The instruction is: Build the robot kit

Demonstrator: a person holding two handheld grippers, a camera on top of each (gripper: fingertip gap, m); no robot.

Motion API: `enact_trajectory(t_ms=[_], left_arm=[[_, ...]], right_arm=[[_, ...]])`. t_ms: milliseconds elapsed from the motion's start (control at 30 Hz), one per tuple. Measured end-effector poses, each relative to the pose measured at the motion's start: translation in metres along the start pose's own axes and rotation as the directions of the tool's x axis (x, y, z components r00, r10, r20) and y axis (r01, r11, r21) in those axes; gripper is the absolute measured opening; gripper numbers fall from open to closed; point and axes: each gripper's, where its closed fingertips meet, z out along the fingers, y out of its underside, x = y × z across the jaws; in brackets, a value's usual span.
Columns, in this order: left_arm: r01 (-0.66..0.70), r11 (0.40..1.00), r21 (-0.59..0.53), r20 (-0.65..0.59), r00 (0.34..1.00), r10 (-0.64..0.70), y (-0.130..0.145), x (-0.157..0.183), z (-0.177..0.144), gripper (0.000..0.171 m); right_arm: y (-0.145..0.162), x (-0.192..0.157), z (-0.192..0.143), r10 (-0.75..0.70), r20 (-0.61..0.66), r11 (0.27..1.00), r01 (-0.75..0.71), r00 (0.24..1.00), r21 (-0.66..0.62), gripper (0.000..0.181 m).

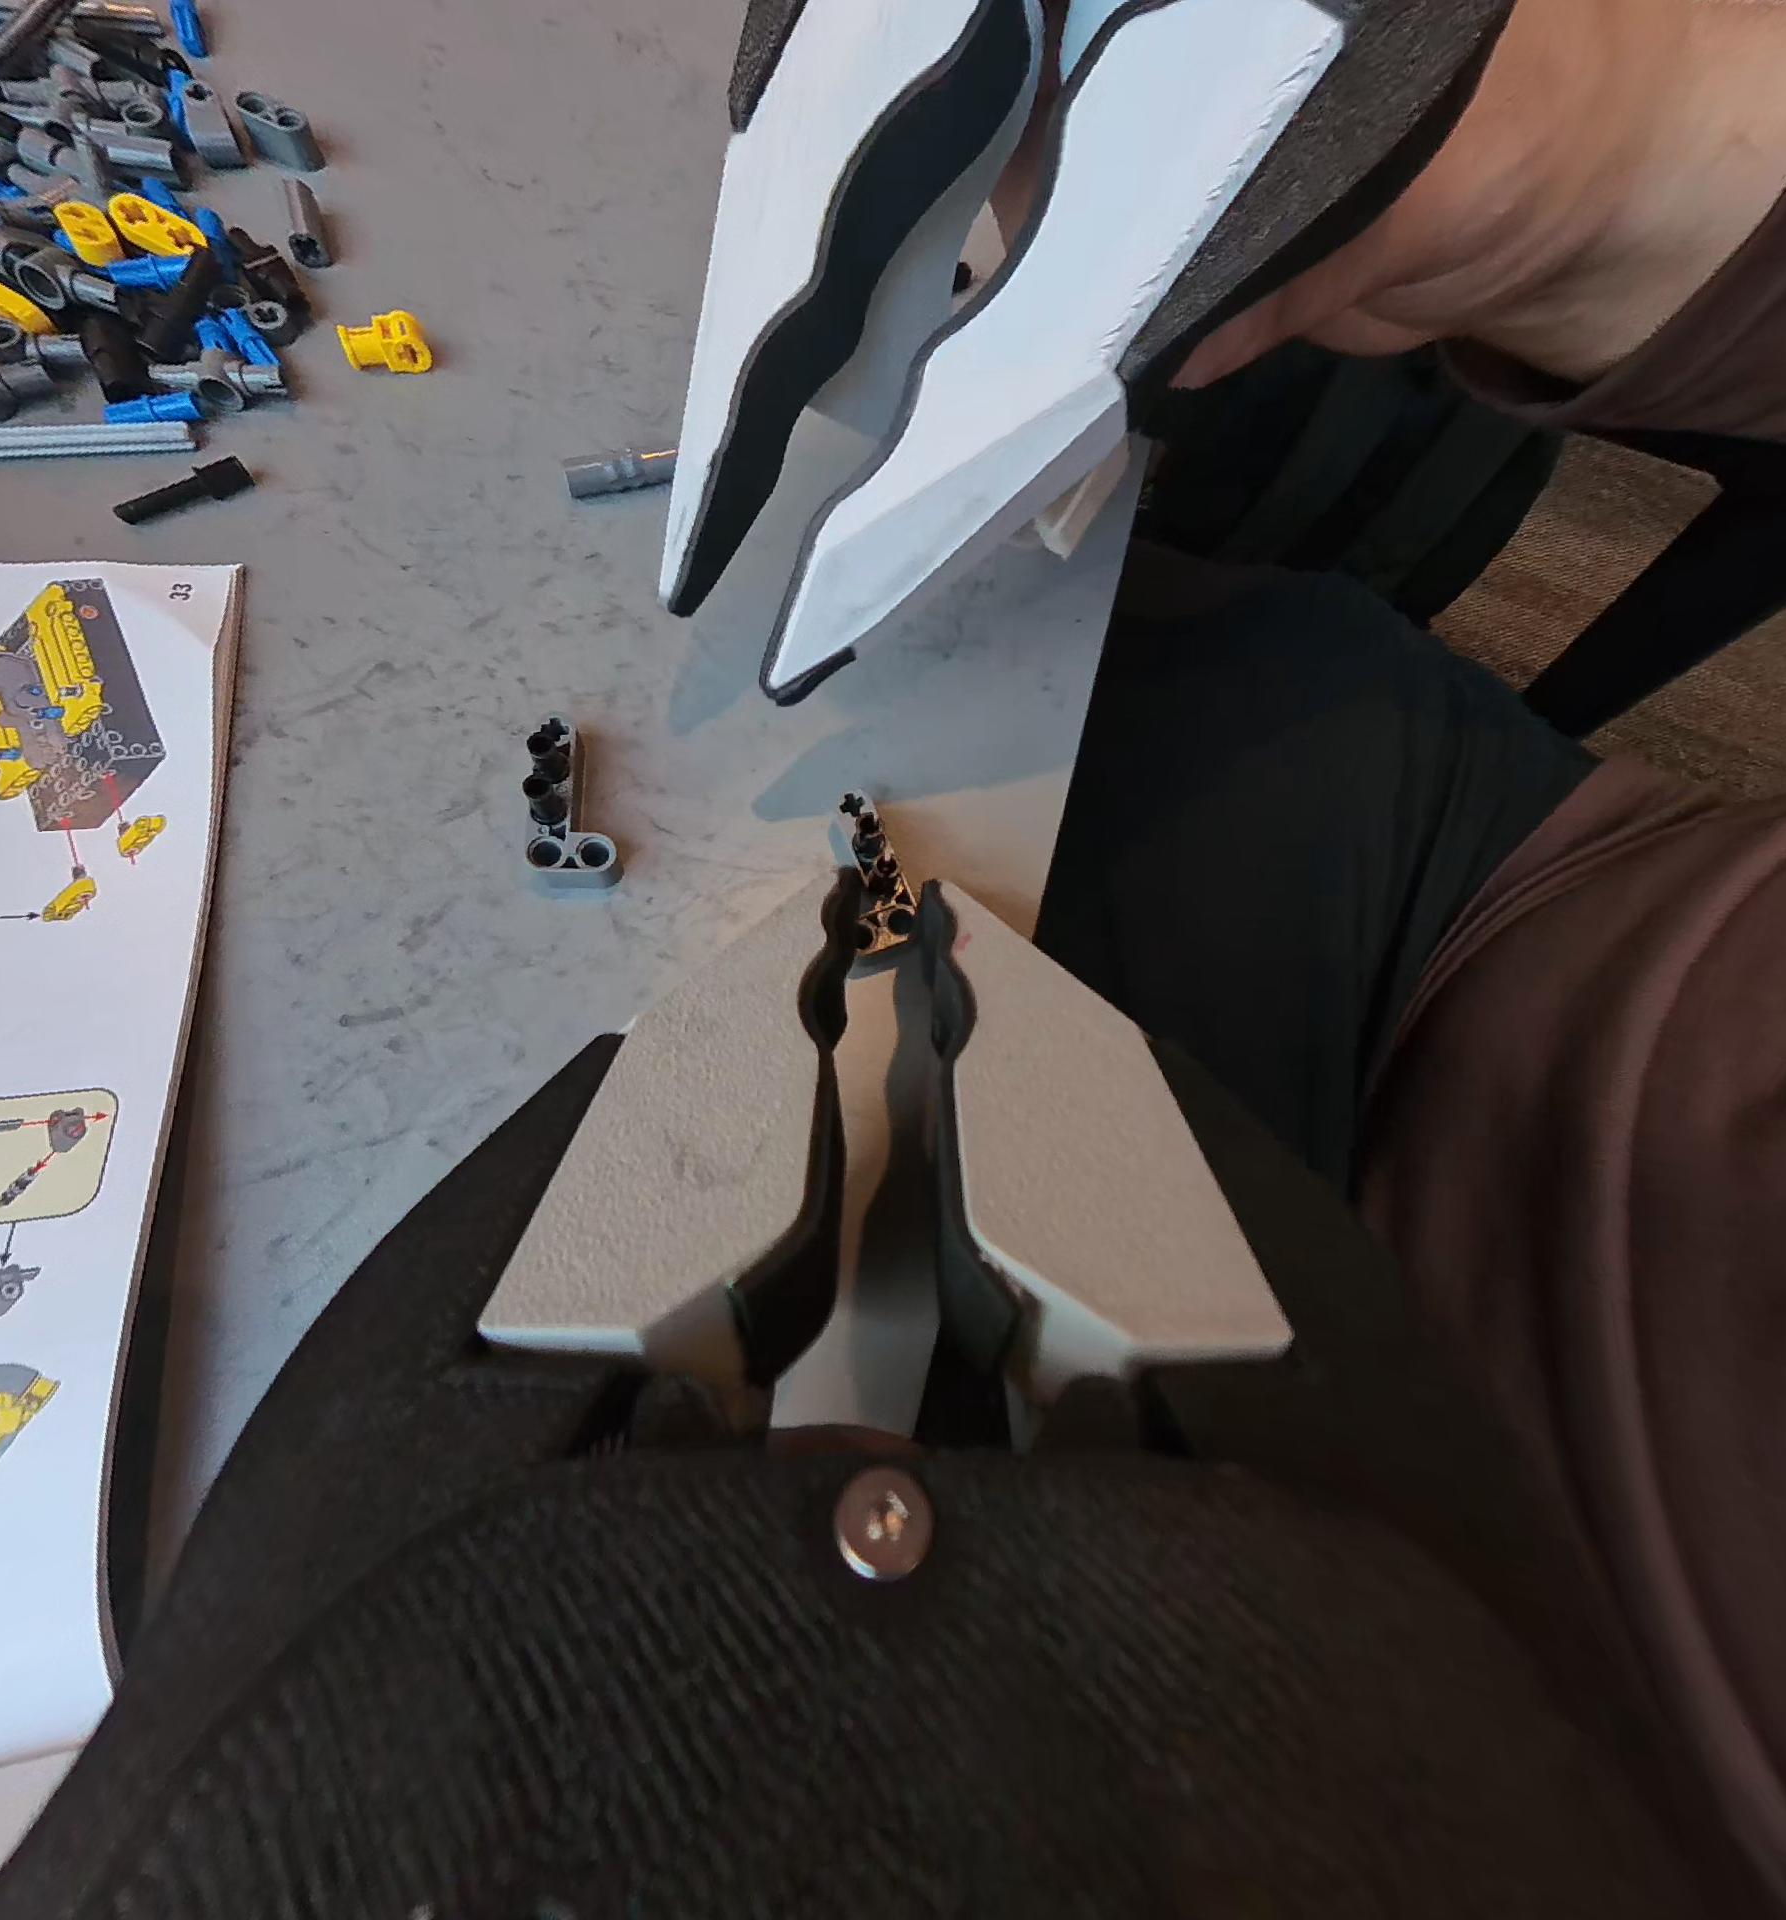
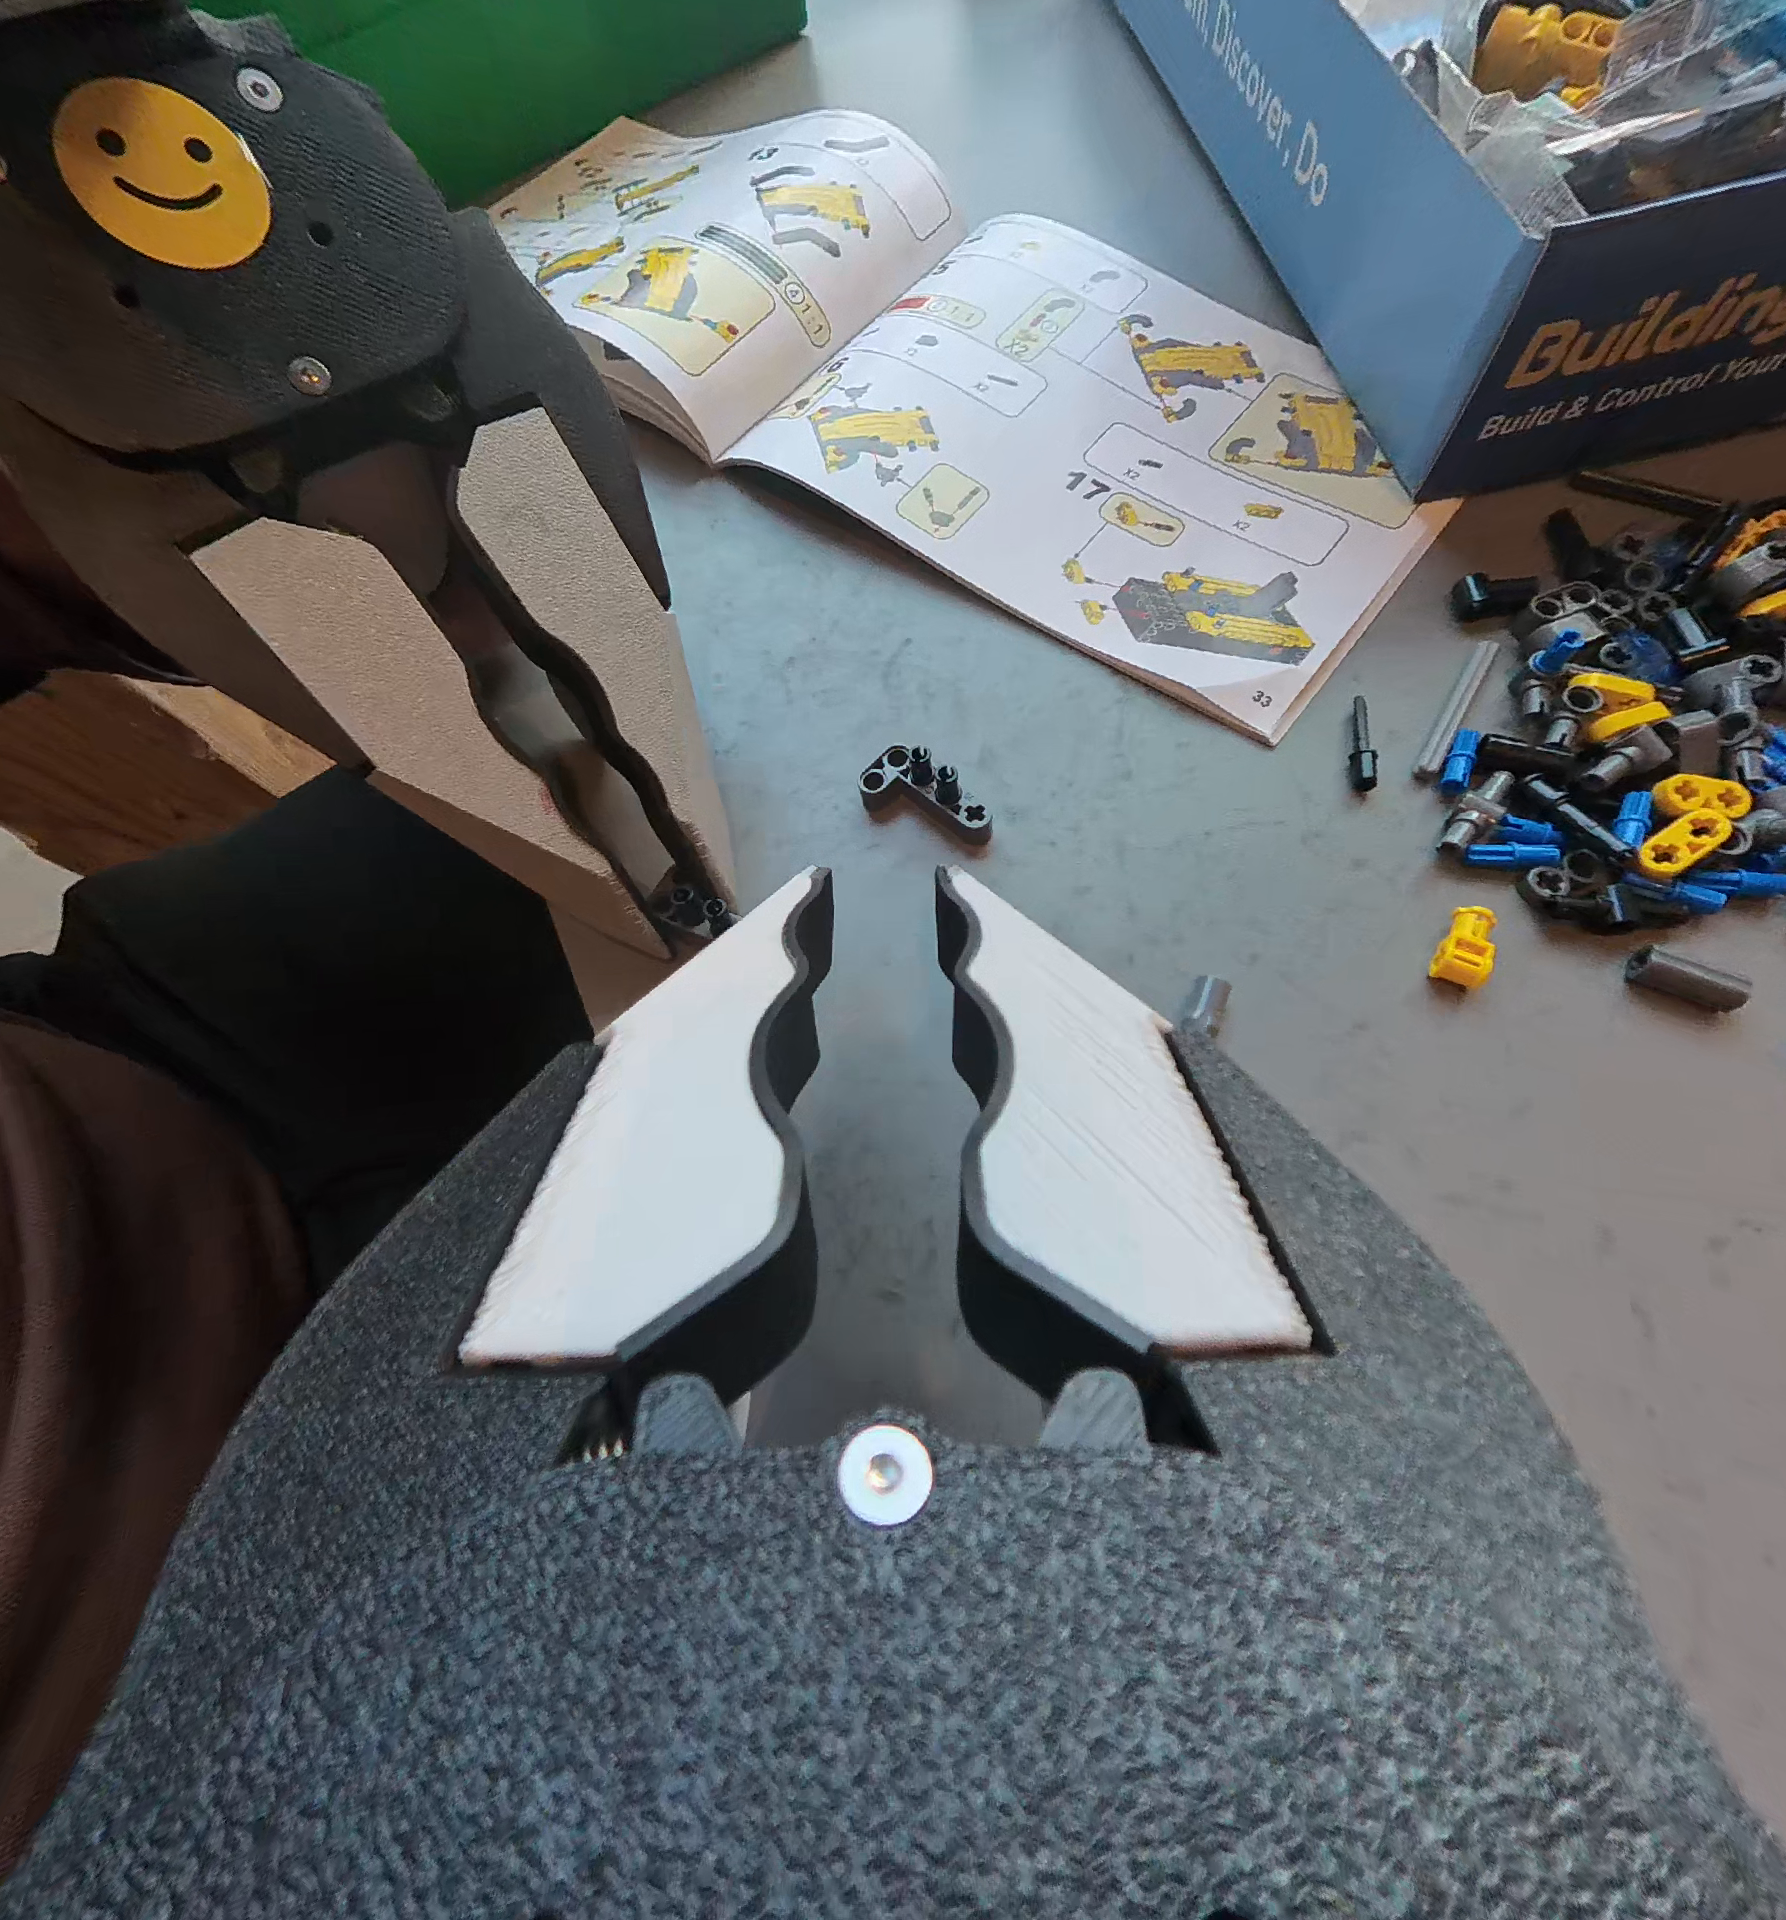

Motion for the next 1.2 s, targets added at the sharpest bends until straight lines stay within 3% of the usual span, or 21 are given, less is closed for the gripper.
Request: enact_trajectory(t_ms=[233,600,833,933,1000,1100,1200], left_arm=[[-0.014,1.0,0.005,0.053,0.999,0.013,-0.001,-0.005,0.0,0.008],[0.128,0.991,0.036,0.092,0.987,-0.131,-0.012,-0.02,0.008,0.01],[0.132,0.987,0.088,0.02,0.991,-0.134,-0.024,-0.014,0.002,0.031],[0.031,0.996,0.08,0.063,0.997,-0.036,-0.022,-0.025,-0.014,0.035],[0.019,0.992,0.128,0.095,0.995,-0.031,-0.026,-0.036,-0.026,0.033],[0.074,0.961,0.265,0.087,0.991,-0.1,-0.042,-0.046,-0.039,0.033],[0.027,0.942,0.334,0.131,0.989,-0.075,-0.047,-0.05,-0.041,0.031]], right_arm=[[-0.002,-0.002,-0.002,-0.002,0.015,1.0,0.002,1.0,0.02,0.02],[-0.005,0.004,-0.007,-0.041,-0.086,0.998,0.046,0.995,0.053,0.025],[0.003,-0.001,-0.009,-0.08,-0.117,0.996,0.084,0.99,0.03,0.025],[0.01,-0.007,-0.005,-0.047,-0.082,0.999,0.05,0.996,0.023,0.032],[0.019,-0.012,0.001,0.014,-0.024,1.0,-0.014,1.0,-0.012,0.039],[-0.002,-0.014,-0.013,-0.028,-0.03,0.991,0.032,0.999,0.129,0.002],[0.007,-0.008,-0.011,0.049,-0.011,0.994,-0.048,0.999,0.095,0.027]])
